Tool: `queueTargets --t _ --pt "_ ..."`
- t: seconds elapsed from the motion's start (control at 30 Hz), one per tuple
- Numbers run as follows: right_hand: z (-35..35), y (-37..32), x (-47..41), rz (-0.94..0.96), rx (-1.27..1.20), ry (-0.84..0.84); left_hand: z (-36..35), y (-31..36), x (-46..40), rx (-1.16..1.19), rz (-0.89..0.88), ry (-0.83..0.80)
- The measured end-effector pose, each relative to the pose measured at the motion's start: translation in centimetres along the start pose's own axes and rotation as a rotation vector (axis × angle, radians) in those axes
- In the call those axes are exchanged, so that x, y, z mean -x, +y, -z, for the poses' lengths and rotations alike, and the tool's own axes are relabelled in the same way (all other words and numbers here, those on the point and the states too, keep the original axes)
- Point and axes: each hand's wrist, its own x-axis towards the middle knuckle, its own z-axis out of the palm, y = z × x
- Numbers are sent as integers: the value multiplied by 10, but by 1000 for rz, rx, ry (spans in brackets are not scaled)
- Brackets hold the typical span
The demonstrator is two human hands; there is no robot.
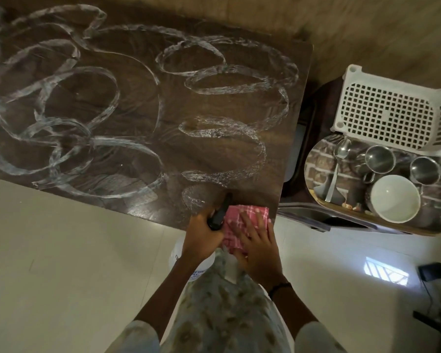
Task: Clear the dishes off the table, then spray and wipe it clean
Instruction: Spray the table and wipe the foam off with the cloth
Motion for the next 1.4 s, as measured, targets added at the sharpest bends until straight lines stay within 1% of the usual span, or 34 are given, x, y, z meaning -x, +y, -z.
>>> queueTargets --t 0.1,0.2,0.3,0.4,0.53,0.67,0.73,0.83,0.97,1.1,1.17,1.23,1.33,1.4 --pt "4 10 5 -114 8 -22 -9 15 -5 -67 -4 -90" --pt "5 7 4 -125 17 -53 -19 29 -9 -155 -23 -170" --pt "4 7 3 -141 8 -41 -28 41 -15 -217 -27 -188" --pt "2 7 4 -141 -2 -31 -30 46 -20 -248 -11 -184" --pt "4 5 4 -134 -10 -11 -26 43 -27 -226 22 -193" --pt "6 7 4 -120 -19 -18 -19 39 -30 -218 50 -162" --pt "7 11 3 -111 -23 -20 -14 39 -31 -203 71 -148" --pt "9 19 -7 -151 -52 11 -4 37 -33 -133 88 -117" --pt "25 32 -50 -219 -58 79 11 33 -39 -45 78 -73" --pt "47 31 -112 -272 -49 177 23 28 -45 -24 35 -40" --pt "48 17 -129 -244 -19 159 28 29 -49 -24 18 -27" --pt "39 -1 -126 -165 -38 136 32 31 -52 -33 18 -31" --pt "20 -10 -92 -55 -37 92 37 38 -57 -51 32 -61" --pt "14 3 -67 -35 0 64 37 41 -62 -48 30 -58"
